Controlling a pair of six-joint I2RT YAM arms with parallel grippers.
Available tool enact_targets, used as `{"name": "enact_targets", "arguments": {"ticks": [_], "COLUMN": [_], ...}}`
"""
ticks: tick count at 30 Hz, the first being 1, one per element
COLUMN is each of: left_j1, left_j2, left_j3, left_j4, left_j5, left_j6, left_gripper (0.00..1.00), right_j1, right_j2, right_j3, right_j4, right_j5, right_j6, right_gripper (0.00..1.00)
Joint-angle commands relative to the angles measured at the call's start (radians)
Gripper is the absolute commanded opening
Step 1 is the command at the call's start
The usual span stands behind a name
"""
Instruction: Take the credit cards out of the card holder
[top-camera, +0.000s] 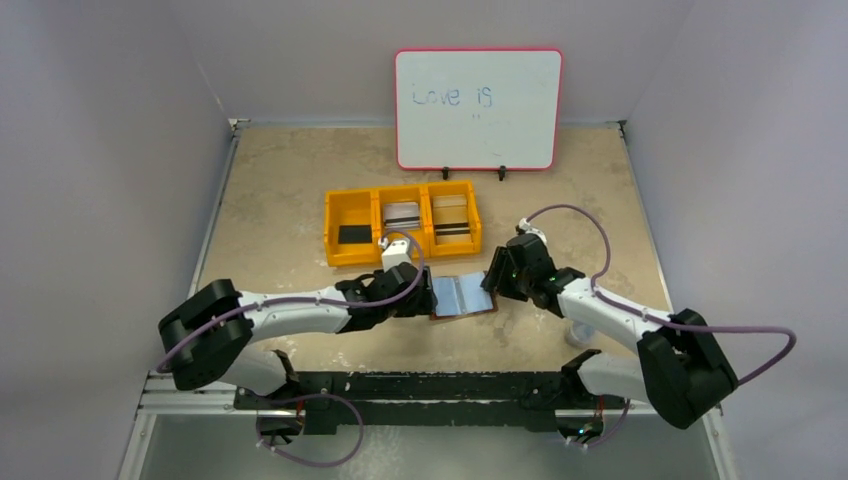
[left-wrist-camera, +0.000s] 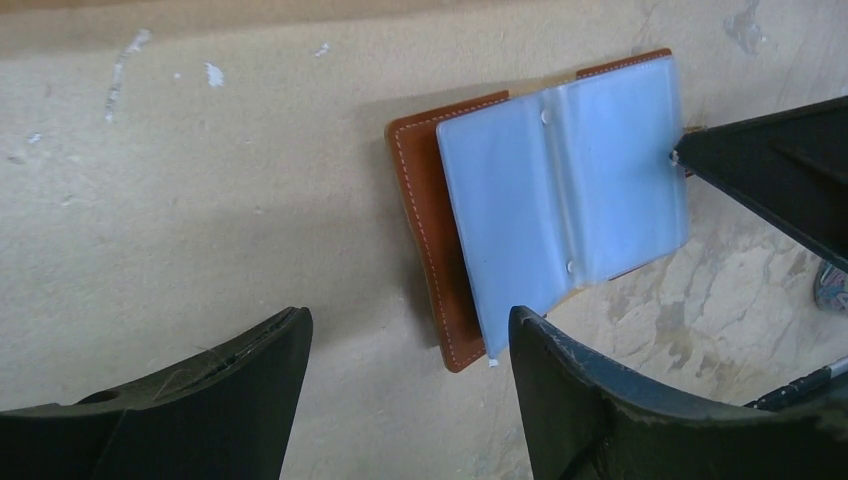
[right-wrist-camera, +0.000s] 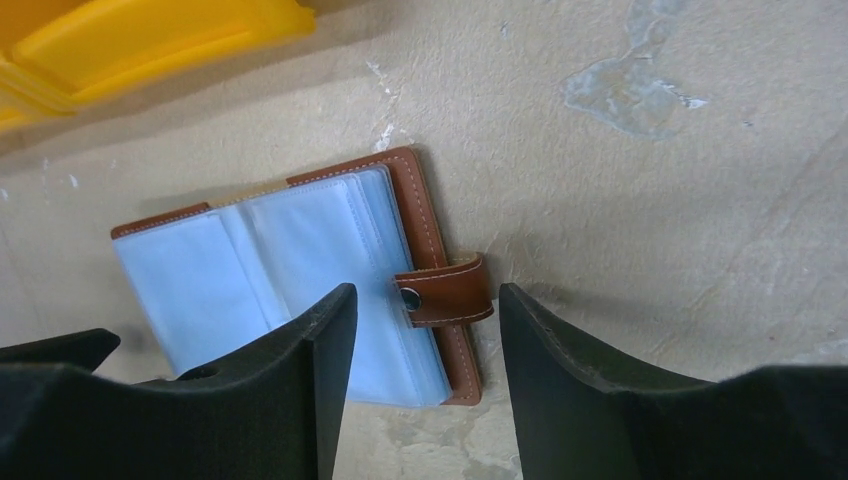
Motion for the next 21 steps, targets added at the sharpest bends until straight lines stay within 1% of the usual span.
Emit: {"name": "enact_targets", "arguments": {"ticks": [1,3,6,8,11,15,17,21], "left_j1": [-0.017,-0.022,-0.023,-0.031,-0.035,-0.035,-0.035,-0.039], "left_j2": [0.048,0.068,0.104,0.122,0.133,0.190,0.234,0.290], "left_j3": [0.047,0.053,0.071,0.092,0.109,0.142,0.179,0.210], "left_j4": [0.085,0.086,0.093,0.092,0.100,0.100,0.047,-0.035], "left_j5": [0.023,0.020,0.030,0.027,0.014,0.027,0.015,-0.023], "left_j6": [-0.018,-0.023,-0.023,-0.027,-0.026,0.000,0.018,0.039], "left_gripper": [0.68,0.65,0.59,0.55,0.53,0.51,0.45,0.37], "right_j1": [-0.001,-0.001,-0.001,0.000,0.000,0.000,0.002,0.007], "right_j2": [0.043,0.035,0.032,0.040,0.023,0.006,0.014,0.041], "right_j3": [0.053,0.068,0.078,0.096,0.099,0.088,0.085,0.061], "right_j4": [0.030,0.041,0.079,0.066,0.075,0.116,0.126,0.195], "right_j5": [-0.046,-0.022,-0.067,-0.058,-0.066,-0.146,-0.175,-0.297], "right_j6": [-0.072,-0.105,-0.161,-0.173,-0.192,-0.210,-0.223,-0.252], "right_gripper": [0.55,0.55,0.54,0.52,0.47,0.47,0.46,0.39]}}
